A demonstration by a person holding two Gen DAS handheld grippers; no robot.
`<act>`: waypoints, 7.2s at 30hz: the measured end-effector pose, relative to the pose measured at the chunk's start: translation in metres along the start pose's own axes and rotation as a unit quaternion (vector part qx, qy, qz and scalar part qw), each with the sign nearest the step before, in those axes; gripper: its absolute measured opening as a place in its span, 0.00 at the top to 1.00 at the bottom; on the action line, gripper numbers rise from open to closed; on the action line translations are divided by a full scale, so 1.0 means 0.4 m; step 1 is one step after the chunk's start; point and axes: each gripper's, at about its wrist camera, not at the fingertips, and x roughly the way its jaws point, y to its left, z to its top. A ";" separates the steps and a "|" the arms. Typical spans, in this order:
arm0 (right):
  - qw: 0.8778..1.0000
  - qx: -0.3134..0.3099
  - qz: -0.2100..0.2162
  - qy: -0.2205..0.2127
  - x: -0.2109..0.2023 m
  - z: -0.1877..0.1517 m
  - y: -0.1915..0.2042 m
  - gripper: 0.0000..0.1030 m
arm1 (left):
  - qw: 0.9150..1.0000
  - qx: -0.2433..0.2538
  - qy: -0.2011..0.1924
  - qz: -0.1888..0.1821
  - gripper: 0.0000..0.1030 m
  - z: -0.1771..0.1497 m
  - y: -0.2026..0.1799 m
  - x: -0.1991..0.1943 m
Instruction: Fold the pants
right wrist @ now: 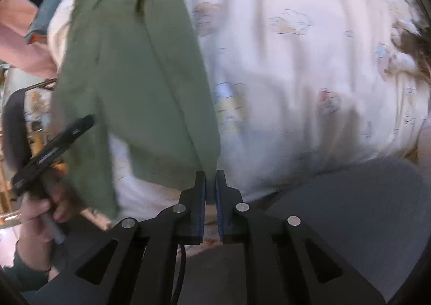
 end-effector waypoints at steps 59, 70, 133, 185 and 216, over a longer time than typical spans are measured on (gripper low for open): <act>0.985 0.056 0.136 -0.091 0.119 0.587 0.036 0.99 | 0.976 -0.130 0.027 -0.174 0.54 0.240 0.000 0.121; 0.990 0.007 0.105 -0.097 -0.001 0.457 0.071 0.99 | 0.978 -0.062 0.016 -0.199 0.99 0.186 -0.020 -0.017; 0.984 -0.033 0.066 -0.163 -0.121 0.317 0.196 0.53 | 0.992 0.053 -0.109 0.040 0.21 0.084 0.100 -0.177; 0.953 -0.092 -0.112 -0.268 0.111 1.663 0.395 0.26 | 0.950 -0.054 -0.280 0.127 0.00 0.509 0.456 0.227; 0.957 -0.152 -0.139 -0.206 0.250 1.810 0.699 0.42 | 0.966 -0.164 -0.177 0.096 0.00 0.587 0.497 -0.104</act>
